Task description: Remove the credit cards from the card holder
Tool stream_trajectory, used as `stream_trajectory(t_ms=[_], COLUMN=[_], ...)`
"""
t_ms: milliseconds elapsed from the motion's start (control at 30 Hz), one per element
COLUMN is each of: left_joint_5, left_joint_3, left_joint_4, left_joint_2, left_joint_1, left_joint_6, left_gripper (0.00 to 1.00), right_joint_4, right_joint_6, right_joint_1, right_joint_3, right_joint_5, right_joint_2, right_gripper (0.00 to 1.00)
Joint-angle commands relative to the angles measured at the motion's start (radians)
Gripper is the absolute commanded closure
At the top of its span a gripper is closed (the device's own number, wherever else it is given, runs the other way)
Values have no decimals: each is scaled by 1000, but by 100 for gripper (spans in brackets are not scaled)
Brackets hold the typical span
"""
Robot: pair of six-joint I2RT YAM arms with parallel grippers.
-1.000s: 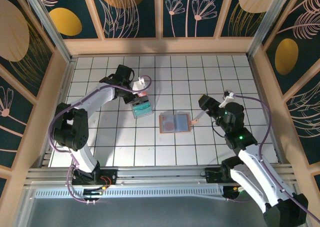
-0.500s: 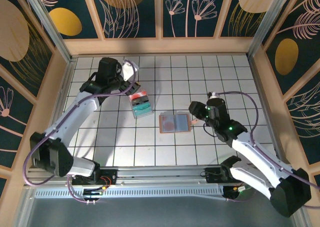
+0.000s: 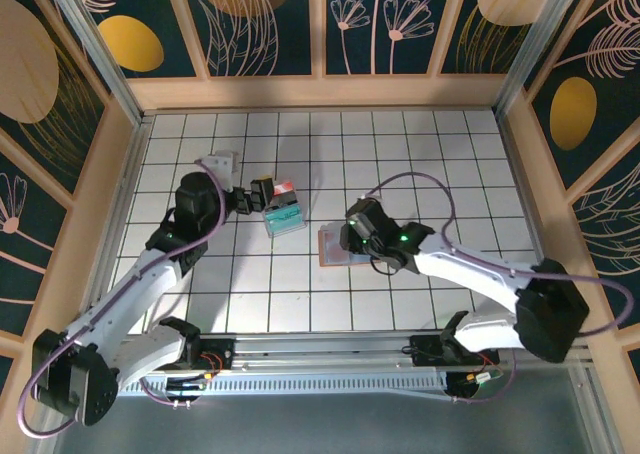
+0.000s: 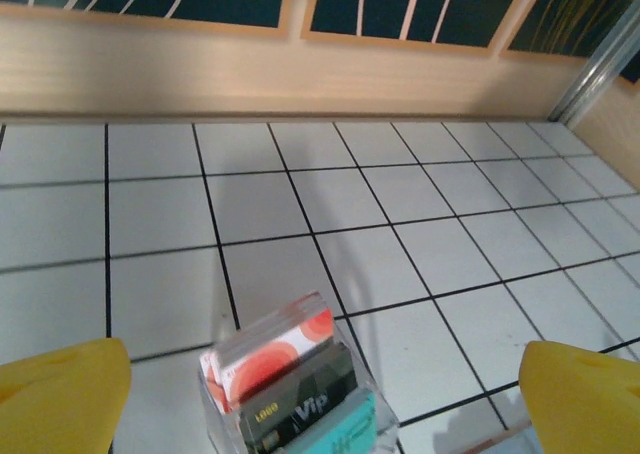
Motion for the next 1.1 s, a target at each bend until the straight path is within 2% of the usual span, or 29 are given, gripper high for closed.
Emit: stream_trajectory(t_ms=[0,200,367,500,800,1067], left_joint_5=[-133,-324,-392,-452,-457,-496], left_joint_3=[-59,-108,-172,-166,-151,-157], left_joint_4=[95,71,116,103,98,91], left_joint_2=[-84,-97,-90,-75,-20,-44], left_joint_1=[-36,-173,-178,-178,-178,-178], left_joint_6=[-152,-190,-292,-317,-364,-370], left_gripper=[1,1,1,1,1,1], right_joint_4=[-61,-50,-50,-55,-63,-7], right_joint_6=[-21,-57,-80,-92,-90,-81], right_joint_1=[34,60,65,65,57,28], right_joint_3=[64,128,164,189,194,130], right_joint_5=[45,13,3,1,6,-48], right_joint_2=[86,221,300,352,406,397], right_gripper=[58,57,56,53,50,53])
